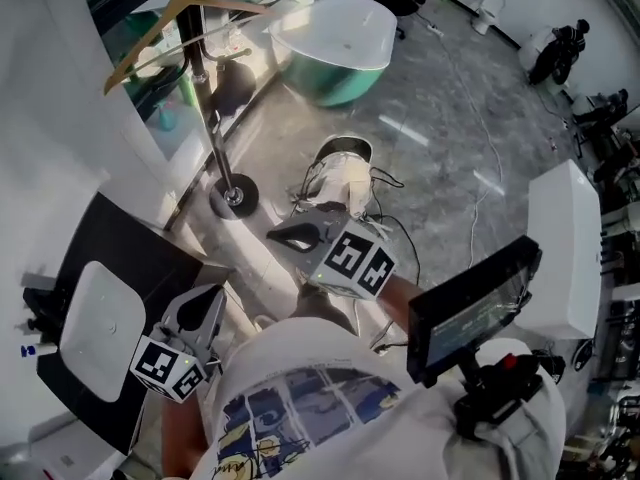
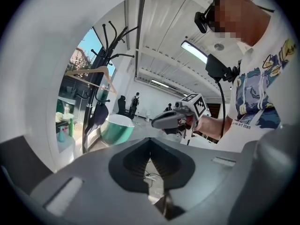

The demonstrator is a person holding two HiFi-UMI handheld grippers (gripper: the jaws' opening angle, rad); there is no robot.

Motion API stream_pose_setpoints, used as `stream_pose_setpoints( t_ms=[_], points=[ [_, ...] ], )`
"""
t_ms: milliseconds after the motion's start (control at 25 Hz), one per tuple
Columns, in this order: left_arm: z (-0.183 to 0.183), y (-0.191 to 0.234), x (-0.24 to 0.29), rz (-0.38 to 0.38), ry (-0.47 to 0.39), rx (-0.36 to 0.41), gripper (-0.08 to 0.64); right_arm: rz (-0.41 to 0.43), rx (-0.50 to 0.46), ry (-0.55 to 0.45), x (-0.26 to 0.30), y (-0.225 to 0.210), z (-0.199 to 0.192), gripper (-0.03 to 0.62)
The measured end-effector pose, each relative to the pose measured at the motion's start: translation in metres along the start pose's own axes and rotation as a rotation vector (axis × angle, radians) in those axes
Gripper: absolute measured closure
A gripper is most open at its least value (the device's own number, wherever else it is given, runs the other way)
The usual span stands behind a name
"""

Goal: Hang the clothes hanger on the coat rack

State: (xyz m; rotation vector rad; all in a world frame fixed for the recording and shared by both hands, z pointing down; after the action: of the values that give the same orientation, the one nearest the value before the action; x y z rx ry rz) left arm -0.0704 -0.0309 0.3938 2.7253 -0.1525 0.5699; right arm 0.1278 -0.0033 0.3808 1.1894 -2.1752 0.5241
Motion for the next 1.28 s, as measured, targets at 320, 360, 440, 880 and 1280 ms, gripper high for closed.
stream_pose_setpoints(
  t_ms=[320, 360, 440, 880, 1280],
  points=[
    [-0.014, -0.013, -0.004, -0.024, 0.021, 0.003, 0.558, 0.015, -0.016, -0.038, -0.001, 0.036, -0.002, 0.591],
    [-0.015, -0.014, -0.004, -0.024, 0.022, 0.006, 0.558, 0.017, -0.018, -0.044, -0.001, 0.039, -0.001, 0.591],
    [-0.016, -0.015, -0.006, -0.022, 0.025, 0.006, 0.558, 0.022, -0.025, -0.052, 0.000, 0.044, 0.000, 0.591],
    [-0.019, -0.018, -0.009, -0.004, 0.022, -0.008, 0.558, 0.044, -0.065, -0.073, 0.001, 0.055, 0.006, 0.592],
    [-0.018, -0.011, -0.010, -0.010, 0.027, -0.008, 0.558, 0.043, -0.066, -0.076, 0.005, 0.053, 0.011, 0.591]
  ],
)
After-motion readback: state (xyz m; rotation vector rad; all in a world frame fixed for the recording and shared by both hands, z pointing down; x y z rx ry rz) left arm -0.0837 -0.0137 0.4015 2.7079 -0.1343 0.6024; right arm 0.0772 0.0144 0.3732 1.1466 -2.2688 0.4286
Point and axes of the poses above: the fingertips, and each gripper's own axes: x forward along the fingers, y to its left, z out of its top, the point moved 7 cm from there along -x, backward along the fingers, and after that the axes turned 12 degrees about y, right-handed, at the moved point
